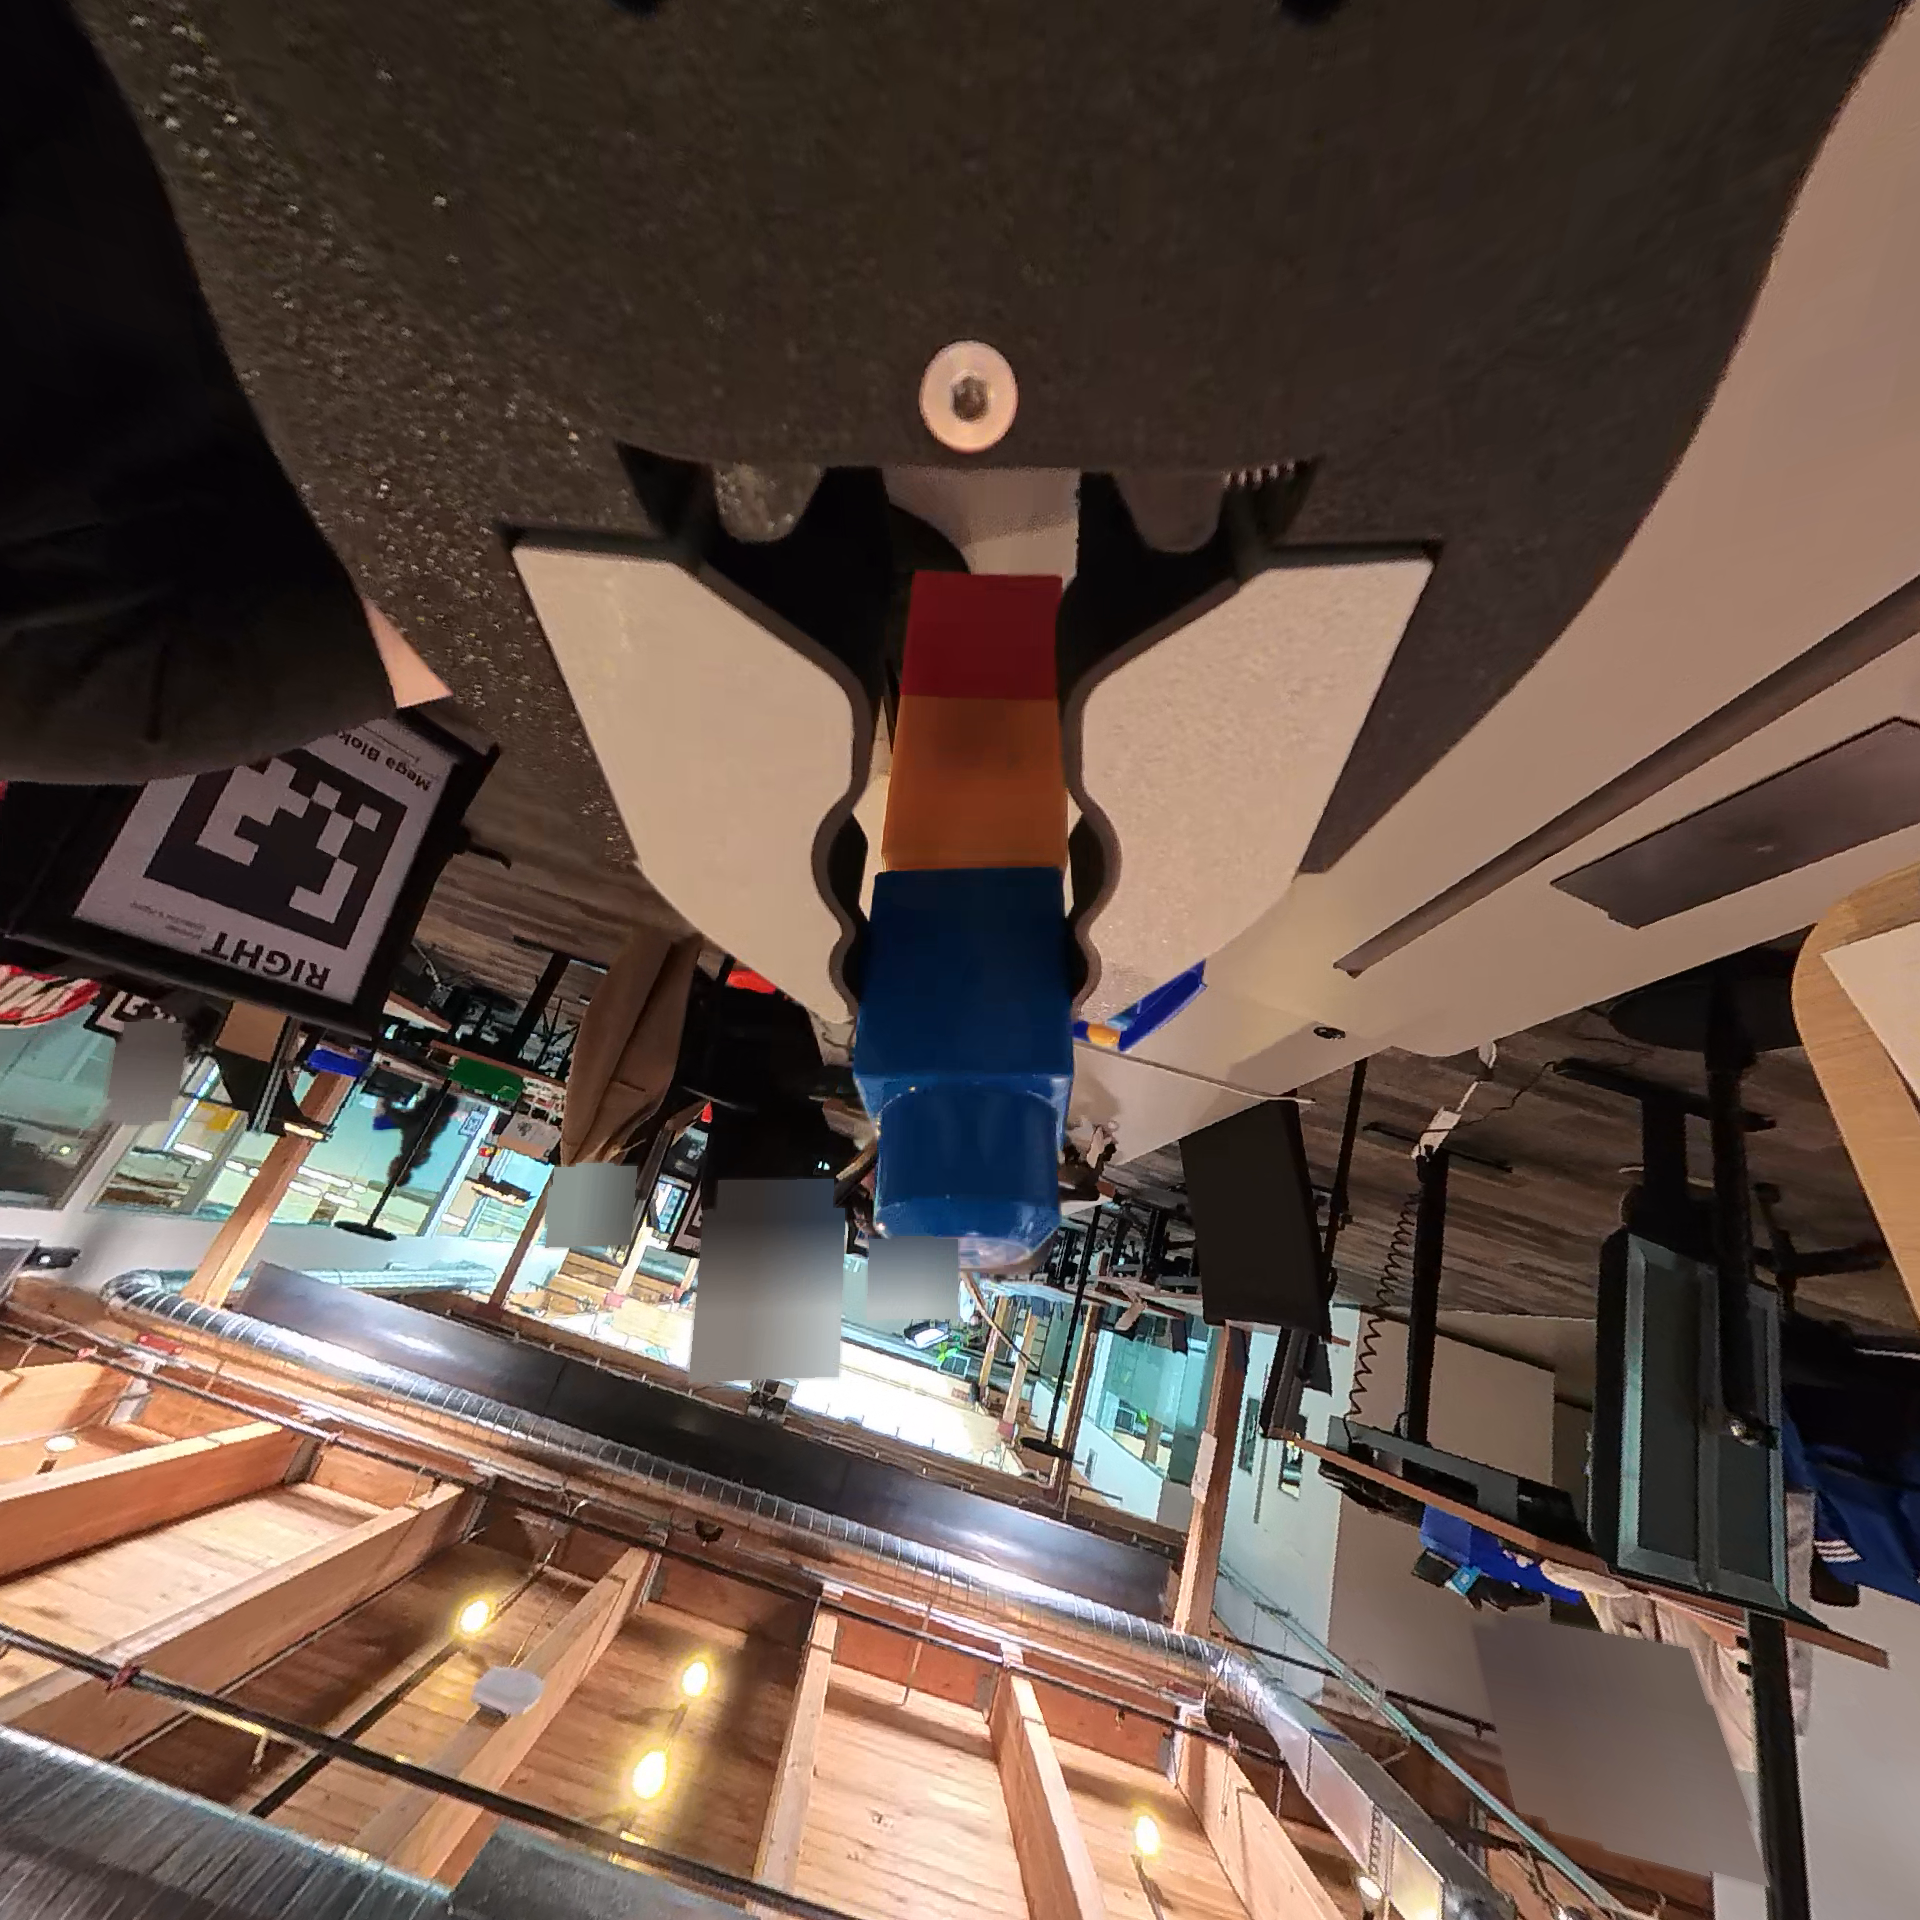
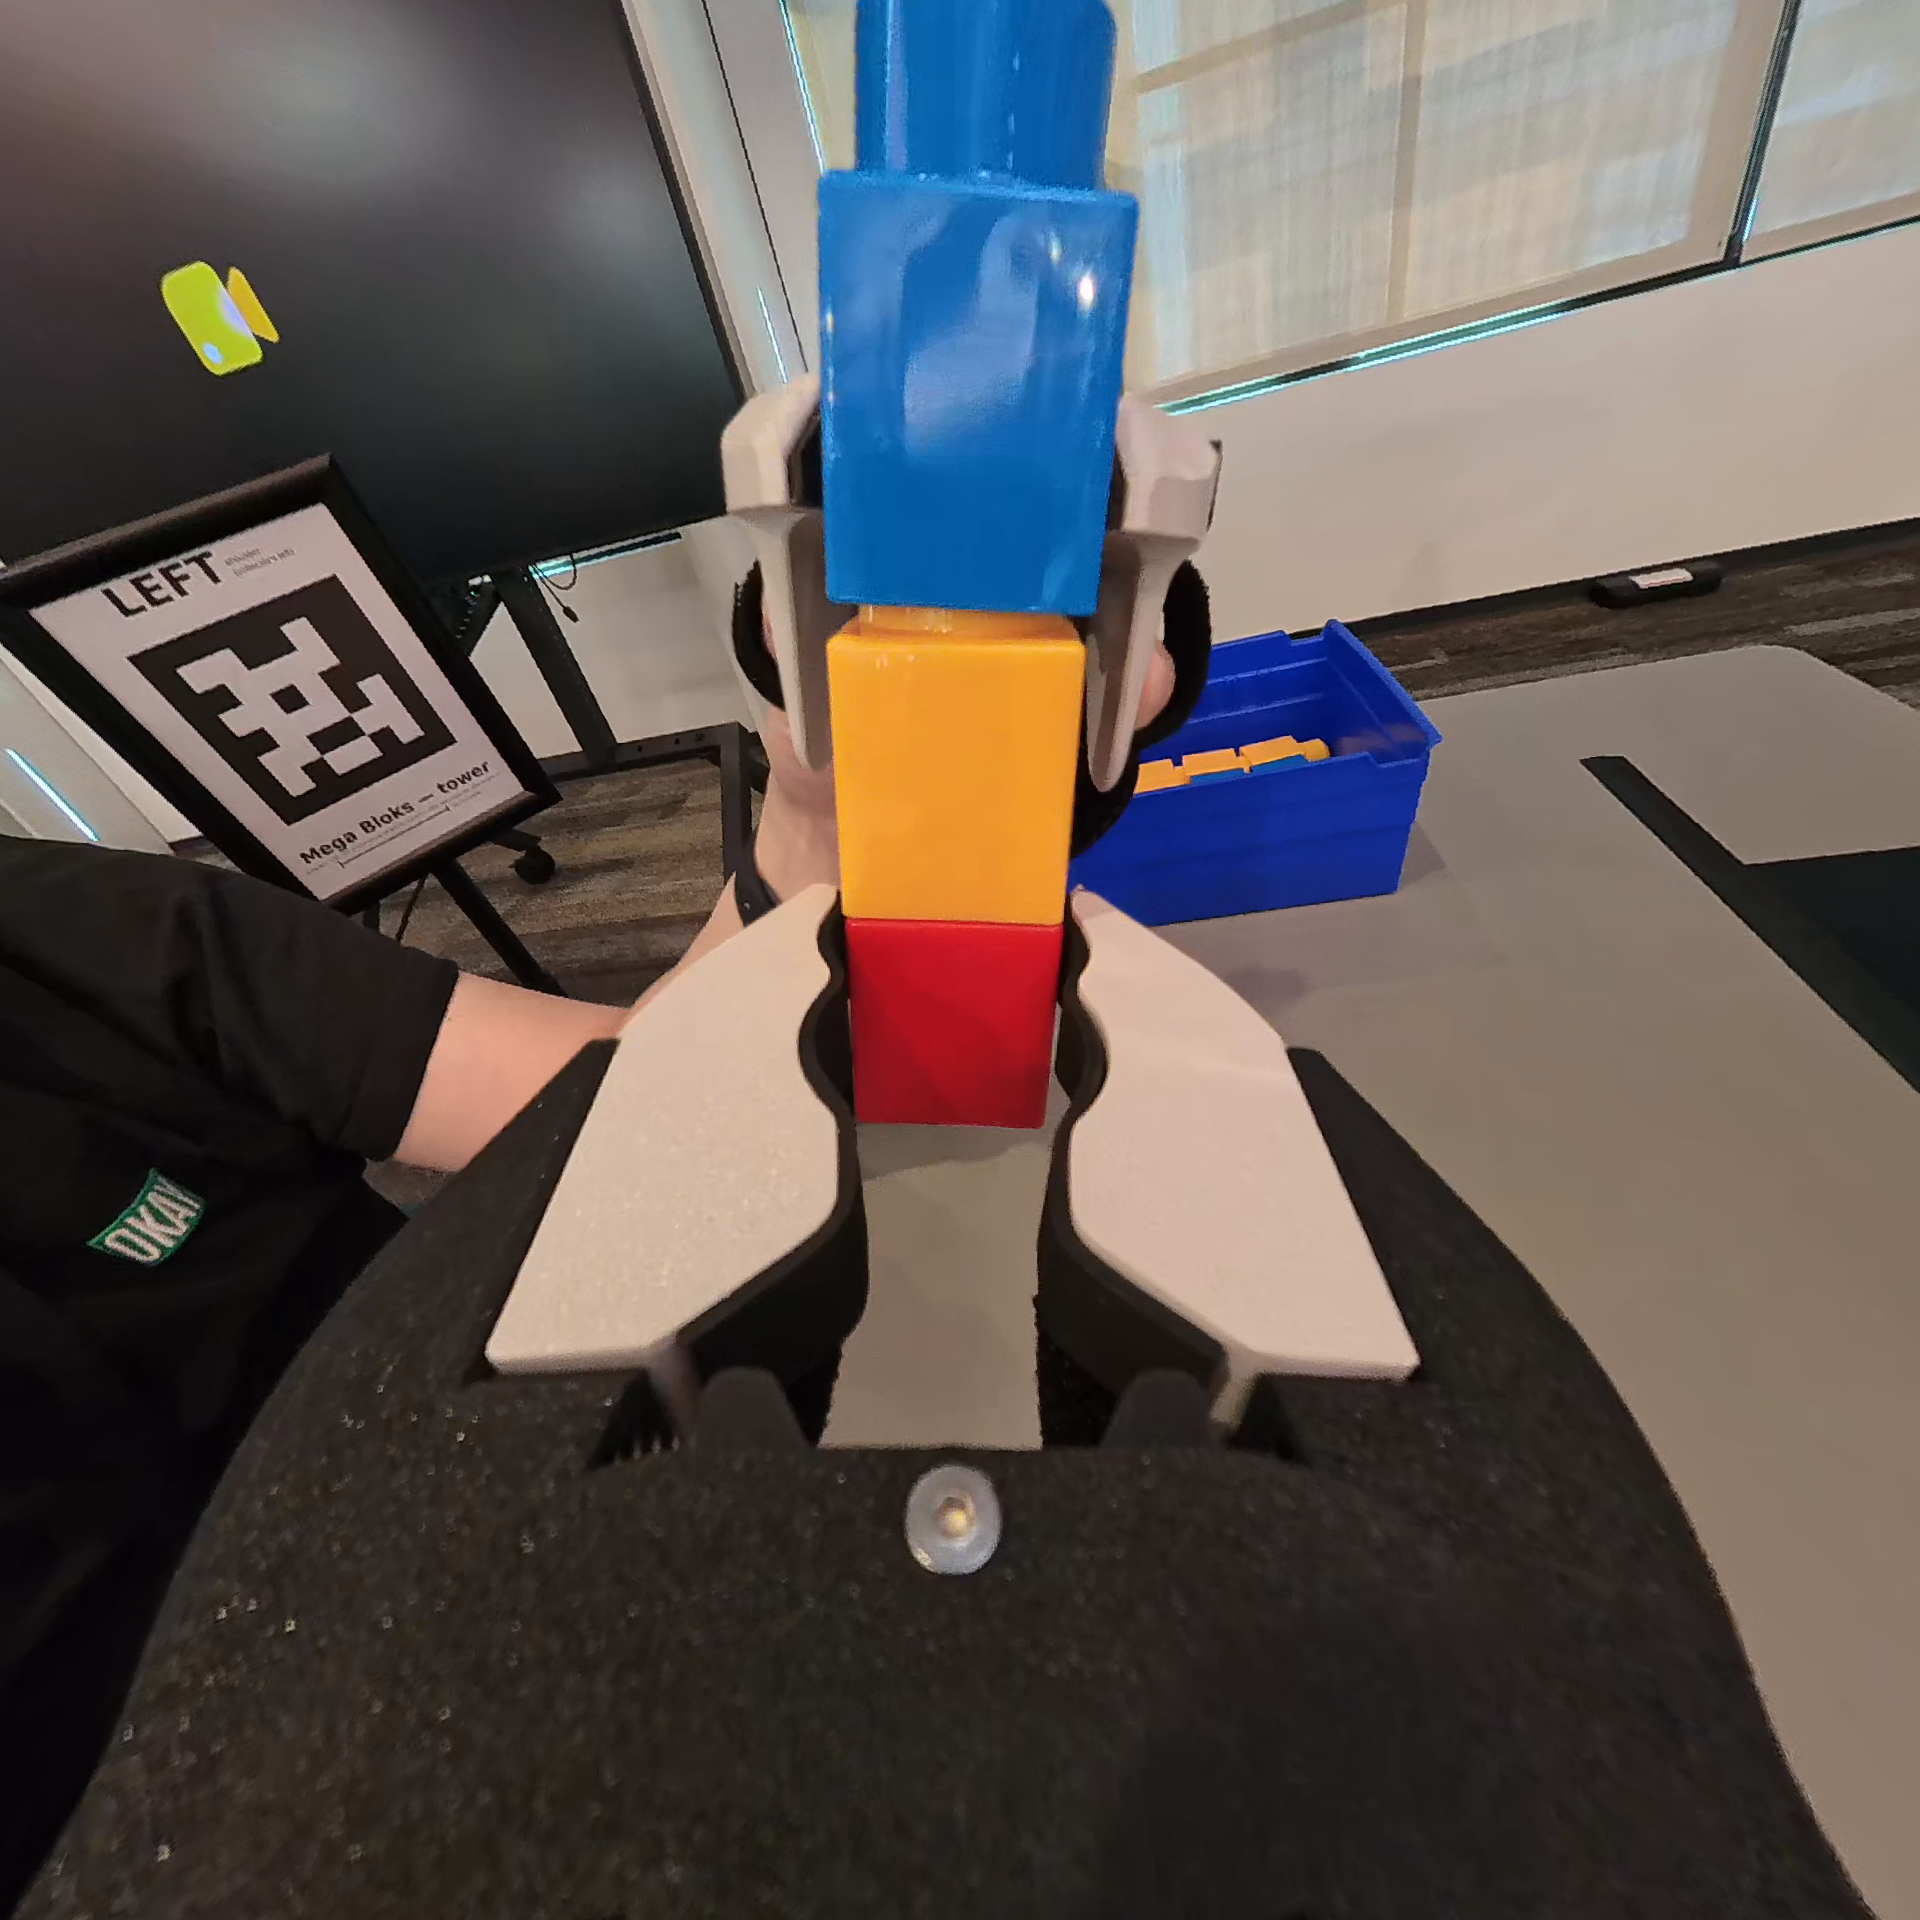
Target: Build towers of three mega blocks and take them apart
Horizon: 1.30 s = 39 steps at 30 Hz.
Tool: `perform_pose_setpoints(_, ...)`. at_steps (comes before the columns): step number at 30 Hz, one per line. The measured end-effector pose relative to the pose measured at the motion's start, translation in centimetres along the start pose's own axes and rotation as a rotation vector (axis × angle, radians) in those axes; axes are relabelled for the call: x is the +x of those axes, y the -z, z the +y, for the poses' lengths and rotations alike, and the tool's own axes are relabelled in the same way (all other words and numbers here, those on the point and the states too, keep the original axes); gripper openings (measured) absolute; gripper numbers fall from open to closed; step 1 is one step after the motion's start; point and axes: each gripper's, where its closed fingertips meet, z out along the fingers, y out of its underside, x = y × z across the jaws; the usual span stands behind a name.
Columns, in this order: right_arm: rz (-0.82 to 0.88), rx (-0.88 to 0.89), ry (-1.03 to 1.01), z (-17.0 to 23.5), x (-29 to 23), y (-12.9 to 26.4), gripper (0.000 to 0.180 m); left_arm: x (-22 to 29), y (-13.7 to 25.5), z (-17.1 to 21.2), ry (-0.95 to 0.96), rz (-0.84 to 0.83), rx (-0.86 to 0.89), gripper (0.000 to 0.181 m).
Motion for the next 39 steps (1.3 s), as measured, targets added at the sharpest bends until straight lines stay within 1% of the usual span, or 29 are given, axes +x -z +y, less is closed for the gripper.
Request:
perform_pose_setpoints(5, 0.009, 0.002, -0.001, -0.3, 0.1, 1.4, 0.035, -0.2, 0.0, 0.7, 0.018, 0.015, -0.041, 0.036)
perform_pose_setpoints(8, 0.018, -0.056, 0.004, 0.6, 0.4, 2.0, 0.035, -0.5, -0.5, 1.5, 0.018, 0.022, -0.069, 0.036)
perform_pose_setpoints(14, -0.004, -0.008, -0.018, 0.2, 0.5, 2.5, 0.035, -0.6, -1.1, 0.9, 0.035, 0.046, 0.007, 0.036)
perform_pose_setpoints(17, -0.02, 0.009, -0.021, 0.1, 0.4, 2.4, 0.035, -0.6, -0.9, -0.1, 0.042, 0.052, 0.081, 0.047)
perform_pose_setpoints(18, -0.014, 0.007, -0.019, 0.1, 0.5, 2.3, 0.035, -0.6, -0.8, -0.4, 0.037, 0.049, 0.103, 0.048)
perform_pose_setpoints(21, -0.003, 0.011, -0.007, 0.0, 0.6, 2.1, 0.035, -0.7, -0.5, -0.8, 0.012, 0.024, 0.131, 0.047)
perform_pose_setpoints(24, 0.019, 0.006, 0.007, 0.0, 0.7, 1.8, 0.035, -1.0, -0.8, -0.4, -0.013, -0.008, 0.102, 0.046)
perform_pose_setpoints(26, 0.034, -0.003, 0.012, 0.1, 0.8, 1.7, 0.035, -0.7, -1.0, -0.3, -0.024, 0.005, 0.1, 0.035)
perform_pose_setpoints(29, 0.028, -0.003, 0.028, 0.2, 0.7, 1.5, 0.035, -0.5, -0.9, -0.3, -0.02, 0.012, 0.092, 0.035)
perform_pose_setpoints(33, 0.007, 0.052, -0.001, -0.4, 0.5, 1.0, 0.036, -0.6, -0.5, -0.7, 0.011, 0.021, 0.117, 0.035)
perform_pose_setpoints(35, 0.033, 0.085, -0.015, -1.0, 0.8, 0.7, 0.048, -0.6, -0.5, -0.5, 0.028, 0.033, 0.108, 0.035)
perform_pose_setpoints(36, 0.049, 0.092, -0.011, -1.1, 1.0, 0.6, 0.05, -0.7, -0.6, -0.4, 0.024, 0.028, 0.098, 0.035)
perform_pose_setpoints(38, 0.056, 0.094, 0.001, -1.3, 0.8, 0.4, 0.046, -0.7, -0.8, -0.1, 0.012, 0.016, 0.079, 0.035)
perform_pose_setpoints(39, 0.061, 0.09, 0.012, -1.3, 0.7, 0.4, 0.039, -0.6, -1.0, 0.1, 0.008, 0.016, 0.07, 0.035)
